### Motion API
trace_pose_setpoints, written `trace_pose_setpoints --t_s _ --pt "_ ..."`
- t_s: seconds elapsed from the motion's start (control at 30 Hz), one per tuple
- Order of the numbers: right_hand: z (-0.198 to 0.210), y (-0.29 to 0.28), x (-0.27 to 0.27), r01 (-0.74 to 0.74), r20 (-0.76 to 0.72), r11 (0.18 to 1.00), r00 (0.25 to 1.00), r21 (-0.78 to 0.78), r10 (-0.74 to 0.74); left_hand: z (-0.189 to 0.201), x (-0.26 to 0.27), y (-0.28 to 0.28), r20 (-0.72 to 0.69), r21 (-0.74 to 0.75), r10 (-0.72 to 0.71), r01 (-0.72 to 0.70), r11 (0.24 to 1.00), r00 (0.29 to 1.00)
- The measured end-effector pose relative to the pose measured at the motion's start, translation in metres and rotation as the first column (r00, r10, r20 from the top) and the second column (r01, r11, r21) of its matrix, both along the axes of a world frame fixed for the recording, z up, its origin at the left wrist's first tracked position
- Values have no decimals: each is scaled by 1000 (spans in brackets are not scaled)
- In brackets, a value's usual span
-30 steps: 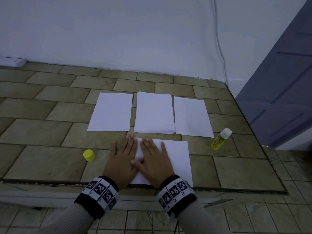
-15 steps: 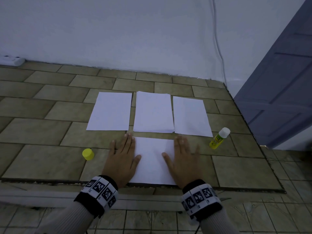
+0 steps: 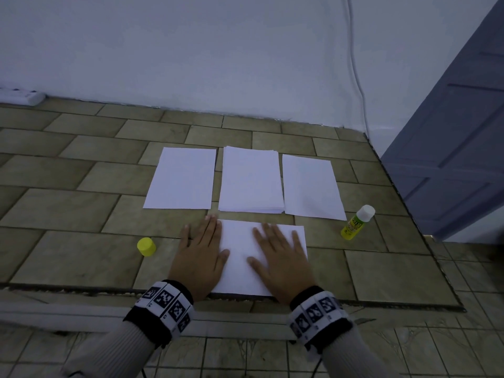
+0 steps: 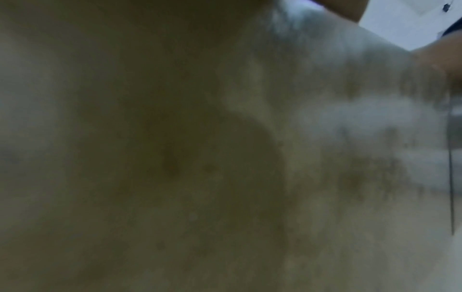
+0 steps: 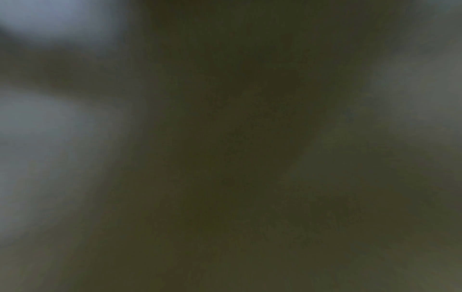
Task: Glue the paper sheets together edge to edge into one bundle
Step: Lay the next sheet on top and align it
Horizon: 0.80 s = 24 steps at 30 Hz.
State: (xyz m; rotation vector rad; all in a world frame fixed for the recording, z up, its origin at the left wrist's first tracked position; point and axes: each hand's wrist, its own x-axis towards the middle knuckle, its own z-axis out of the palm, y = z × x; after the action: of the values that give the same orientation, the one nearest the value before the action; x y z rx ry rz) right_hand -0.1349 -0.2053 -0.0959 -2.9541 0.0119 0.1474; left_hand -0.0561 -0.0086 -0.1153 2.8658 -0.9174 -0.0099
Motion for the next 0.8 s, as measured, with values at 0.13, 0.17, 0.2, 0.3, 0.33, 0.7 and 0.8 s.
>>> trace_pose_setpoints --t_s 0.13,0.17,0.2,0.3,0.33,0.7,0.8 --pt "7 -45 -16 151 -6 987 988 -59 -152 1 -1 0 -3 -10 4 -4 1000 1000" --pt "10 -51 -18 178 -14 982 984 -70 -179 2 -1 0 -7 -9 4 -4 1000 1000" --pt "14 -57 -20 203 -32 977 978 -68 -206 3 -1 0 -9 -6 5 -5 1000 1000" --pt "32 -64 -21 244 -88 967 967 71 -238 3 -2 0 -13 0 2 -2 1000 1000" --pt "40 -64 -20 230 -85 965 972 126 -221 3 -2 0 -14 2 0 0 1000 1000" --pt "54 -48 22 1 -205 1000 979 30 5 2 -1 1 -26 36 -12 13 999 1000" --pt "57 -49 29 -30 -191 988 982 -148 1 2 0 1 -27 46 -21 22 999 999"
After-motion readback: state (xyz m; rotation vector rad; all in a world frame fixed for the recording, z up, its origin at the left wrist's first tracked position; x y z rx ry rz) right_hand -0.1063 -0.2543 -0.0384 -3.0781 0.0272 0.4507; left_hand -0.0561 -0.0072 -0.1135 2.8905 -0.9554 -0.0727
